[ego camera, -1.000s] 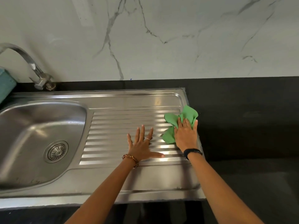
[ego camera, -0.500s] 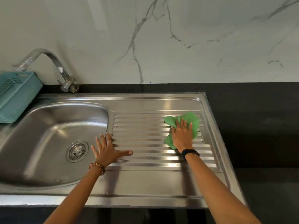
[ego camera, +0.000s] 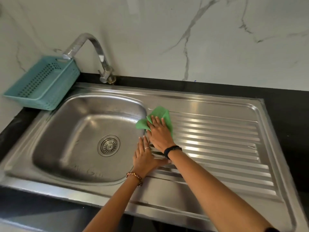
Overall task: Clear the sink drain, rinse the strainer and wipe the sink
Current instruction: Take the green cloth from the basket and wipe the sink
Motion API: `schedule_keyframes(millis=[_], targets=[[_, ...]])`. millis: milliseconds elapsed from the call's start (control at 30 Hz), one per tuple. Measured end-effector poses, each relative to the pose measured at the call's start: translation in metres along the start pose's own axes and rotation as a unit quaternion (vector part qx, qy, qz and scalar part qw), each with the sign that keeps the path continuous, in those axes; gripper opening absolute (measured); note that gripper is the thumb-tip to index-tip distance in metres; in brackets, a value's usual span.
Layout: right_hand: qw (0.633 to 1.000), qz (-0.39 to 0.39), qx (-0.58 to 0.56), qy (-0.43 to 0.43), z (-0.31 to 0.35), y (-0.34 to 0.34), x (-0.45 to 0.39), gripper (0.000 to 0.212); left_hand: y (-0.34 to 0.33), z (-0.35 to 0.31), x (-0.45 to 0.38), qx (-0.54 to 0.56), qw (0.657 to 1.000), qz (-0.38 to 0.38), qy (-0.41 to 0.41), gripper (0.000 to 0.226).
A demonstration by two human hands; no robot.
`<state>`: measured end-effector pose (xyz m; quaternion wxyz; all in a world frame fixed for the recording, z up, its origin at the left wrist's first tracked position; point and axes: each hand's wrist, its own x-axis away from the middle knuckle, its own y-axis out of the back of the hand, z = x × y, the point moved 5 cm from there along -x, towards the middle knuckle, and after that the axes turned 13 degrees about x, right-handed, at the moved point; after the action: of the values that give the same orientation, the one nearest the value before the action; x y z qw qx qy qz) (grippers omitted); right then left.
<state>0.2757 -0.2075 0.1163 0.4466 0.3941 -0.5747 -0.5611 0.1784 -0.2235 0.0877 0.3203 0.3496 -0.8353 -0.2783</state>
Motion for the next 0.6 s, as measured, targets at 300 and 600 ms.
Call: schedule_keyframes(millis=[300, 600], targets=[[0.992, 0.051, -0.049, 0.105, 0.015, -0.006, 0.002, 0.047, 0.003, 0.002, 0.002, 0.053, 0.997, 0.031, -0.039, 0.129], [0.998, -0.026, -0.057, -0.012, -0.064, -0.004, 0.079, 0.047, -0.025, -0.039, 0.024, 0.001, 0.996, 0.003, -0.09, 0.118]])
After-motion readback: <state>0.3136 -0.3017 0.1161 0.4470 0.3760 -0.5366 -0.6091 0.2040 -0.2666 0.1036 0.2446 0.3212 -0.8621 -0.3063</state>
